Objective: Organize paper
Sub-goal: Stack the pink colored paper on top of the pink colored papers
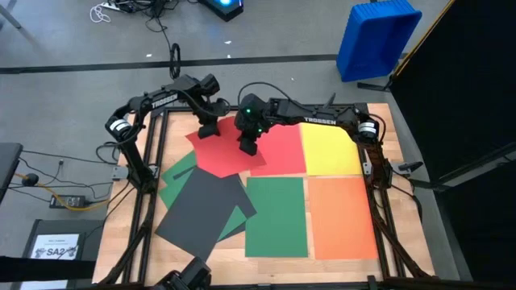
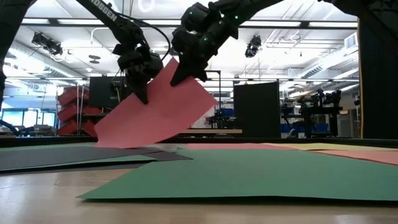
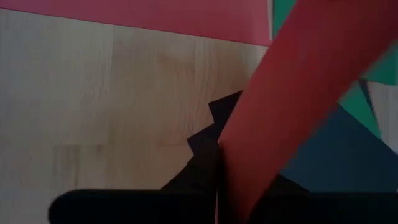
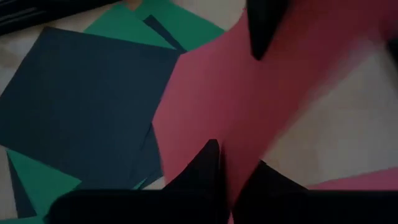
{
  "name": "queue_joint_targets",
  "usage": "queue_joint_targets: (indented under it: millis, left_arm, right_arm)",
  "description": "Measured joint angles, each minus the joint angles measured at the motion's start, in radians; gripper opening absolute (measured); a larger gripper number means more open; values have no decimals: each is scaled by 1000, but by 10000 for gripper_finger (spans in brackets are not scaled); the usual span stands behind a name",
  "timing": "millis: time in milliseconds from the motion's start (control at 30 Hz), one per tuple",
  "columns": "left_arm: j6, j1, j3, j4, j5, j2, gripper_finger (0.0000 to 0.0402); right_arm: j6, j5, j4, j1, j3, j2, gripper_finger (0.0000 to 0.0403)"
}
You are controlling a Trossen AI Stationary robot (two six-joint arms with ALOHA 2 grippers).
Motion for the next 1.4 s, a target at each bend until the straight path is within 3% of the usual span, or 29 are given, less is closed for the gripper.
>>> queue_joint_targets:
  millis: [333, 667, 867, 1033, 1400]
  left_arm:
    - [-4, -9, 148, -90, 15, -41, 0]
    - [-51, -97, 279, -105, 45, -41, 0]
    - [-88, -139, 280, -87, 48, -41, 0]
    - [-195, -155, 260, 67, 123, -41, 0]
    - [-388, -158, 132, 288, 129, -41, 0]
  right_arm:
    - [-72, 141, -189, -2, 168, 0, 0]
    - [-121, 249, -365, -15, 351, 0, 0]
    - [-158, 307, -451, -17, 402, 0, 0]
    - [-169, 347, -479, -25, 402, 0, 0]
    - [-220, 404, -552, -69, 402, 0, 0]
